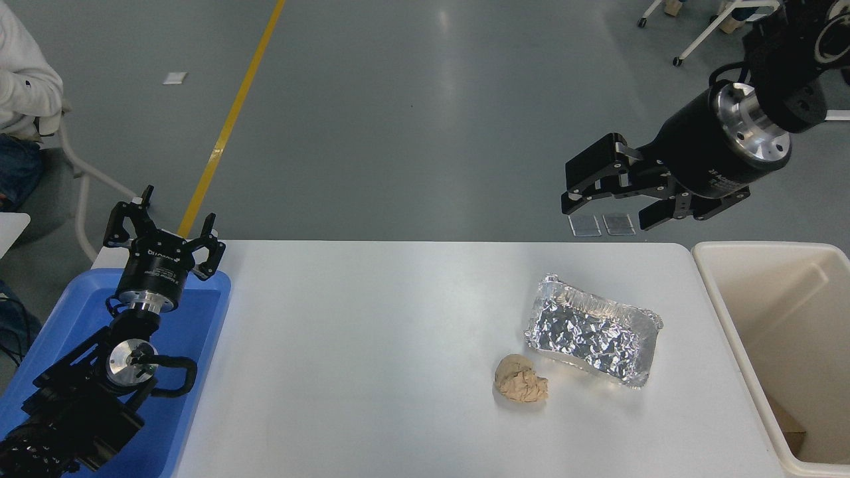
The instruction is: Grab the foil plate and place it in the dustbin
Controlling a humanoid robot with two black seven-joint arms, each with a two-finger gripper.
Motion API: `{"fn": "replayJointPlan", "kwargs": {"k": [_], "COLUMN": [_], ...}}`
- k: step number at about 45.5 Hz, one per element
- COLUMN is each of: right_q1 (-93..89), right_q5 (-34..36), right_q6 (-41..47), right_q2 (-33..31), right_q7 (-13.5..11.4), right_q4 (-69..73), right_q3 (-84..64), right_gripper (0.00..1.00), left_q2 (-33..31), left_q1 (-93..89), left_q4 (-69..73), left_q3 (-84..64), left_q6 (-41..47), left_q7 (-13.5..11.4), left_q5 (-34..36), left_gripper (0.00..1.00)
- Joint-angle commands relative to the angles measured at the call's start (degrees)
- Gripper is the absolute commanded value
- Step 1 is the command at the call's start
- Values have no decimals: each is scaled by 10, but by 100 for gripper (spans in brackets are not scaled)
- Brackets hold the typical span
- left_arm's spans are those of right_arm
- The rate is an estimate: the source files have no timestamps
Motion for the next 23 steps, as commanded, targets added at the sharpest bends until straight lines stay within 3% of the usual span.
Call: {"fn": "replayJointPlan", "kwargs": {"k": [1,23], "right_q1": [-2,-6], "right_q5": [0,2], "right_q6": [0,-1], "right_q2": [1,21], "right_q7": [0,1], "right_q4": [0,-1], "right_q3": [1,2], "right_gripper": [100,100], "left_q2": [0,0], "left_q1": [-1,0], "left_q4": [-1,0], "left_q3": [0,0], "left_q6": [0,0], "left_q7": [0,0], "left_q5": [0,0], "left_gripper": [99,99]}}
